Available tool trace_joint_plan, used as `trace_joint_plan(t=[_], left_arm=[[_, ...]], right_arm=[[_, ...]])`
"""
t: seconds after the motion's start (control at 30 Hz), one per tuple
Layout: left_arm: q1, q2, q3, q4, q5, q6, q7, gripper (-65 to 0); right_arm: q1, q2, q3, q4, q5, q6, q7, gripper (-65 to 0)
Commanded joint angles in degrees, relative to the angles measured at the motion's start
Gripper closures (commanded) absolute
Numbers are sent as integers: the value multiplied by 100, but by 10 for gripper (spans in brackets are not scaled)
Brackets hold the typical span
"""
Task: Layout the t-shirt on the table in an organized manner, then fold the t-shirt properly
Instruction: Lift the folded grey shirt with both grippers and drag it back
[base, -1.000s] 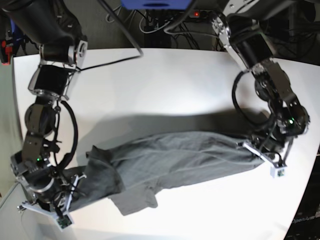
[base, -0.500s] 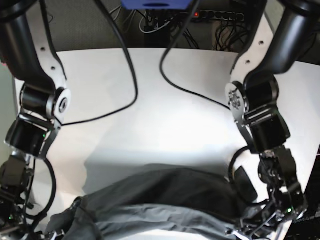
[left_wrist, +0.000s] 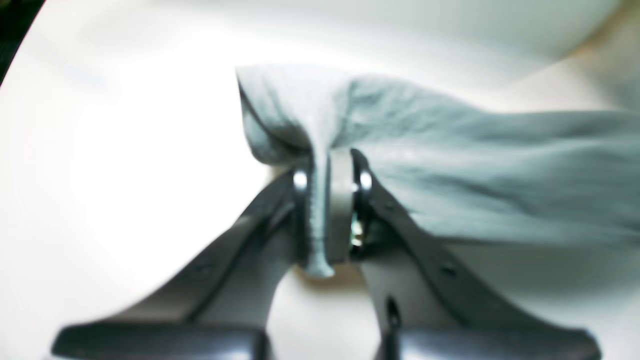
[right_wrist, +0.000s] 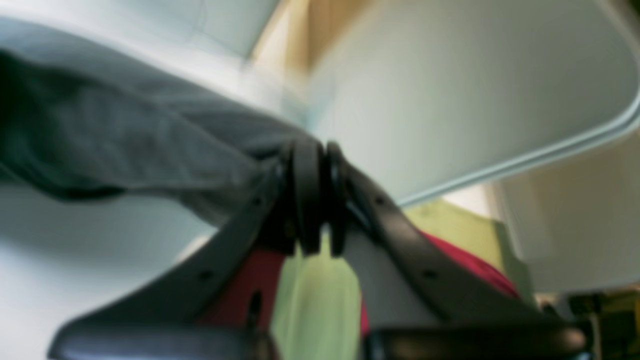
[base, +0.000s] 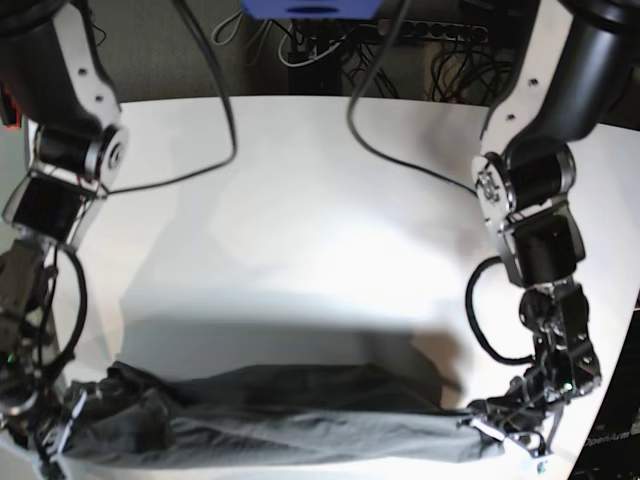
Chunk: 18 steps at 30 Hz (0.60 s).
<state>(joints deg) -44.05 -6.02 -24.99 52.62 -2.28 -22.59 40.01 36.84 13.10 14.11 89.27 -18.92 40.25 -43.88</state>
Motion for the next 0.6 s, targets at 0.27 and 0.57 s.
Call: trace_joint_plan(t=[0.27, 0.57], left_arm=[[1210, -369, 16, 246, -92, -49, -181, -17], [1931, -360, 25, 219, -92, -49, -164, -99]], right_arm=[[-2071, -673, -26, 1187, 68, -25, 427, 0], [-2554, -937, -53, 1187, 68, -25, 577, 0]])
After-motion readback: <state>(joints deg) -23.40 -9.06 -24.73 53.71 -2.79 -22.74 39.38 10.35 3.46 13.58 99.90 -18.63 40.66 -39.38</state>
